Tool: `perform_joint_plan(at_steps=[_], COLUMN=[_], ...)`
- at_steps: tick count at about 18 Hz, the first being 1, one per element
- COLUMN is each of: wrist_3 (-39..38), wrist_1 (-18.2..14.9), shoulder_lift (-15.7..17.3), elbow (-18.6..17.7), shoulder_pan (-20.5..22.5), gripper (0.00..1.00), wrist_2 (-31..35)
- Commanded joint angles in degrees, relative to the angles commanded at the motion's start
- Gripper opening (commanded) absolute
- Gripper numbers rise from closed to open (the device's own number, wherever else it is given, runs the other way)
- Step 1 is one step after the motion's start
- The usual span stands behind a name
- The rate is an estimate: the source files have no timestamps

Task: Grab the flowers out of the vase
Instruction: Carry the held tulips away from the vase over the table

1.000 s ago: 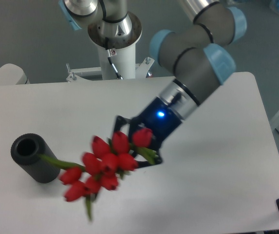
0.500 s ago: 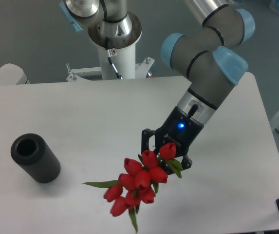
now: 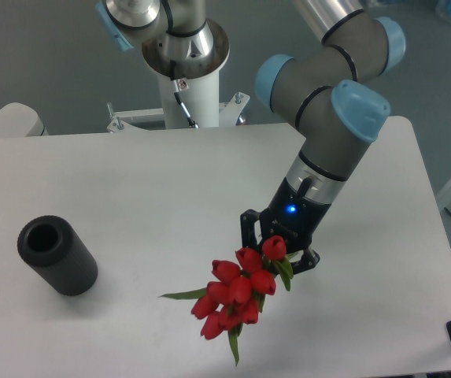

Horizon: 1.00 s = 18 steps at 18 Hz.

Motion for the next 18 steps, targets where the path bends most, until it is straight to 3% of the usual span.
perform_joint_plan(at_steps=[3,8,12,18], wrist_3=[0.4,0.4,0.6,2.9], wrist_1=[-0.2,-1.9,-6.5,-7.4], shoulder_lift=[-0.7,-2.0,-4.0,-6.0], elbow=[-0.4,1.6,6.1,7.3], shoulder_pan=[-0.1,-2.4,-4.0,-8.4], gripper=[0.20,0.19,0.19,0.17], wrist_2=[0.8,11.4,16.6,29.1])
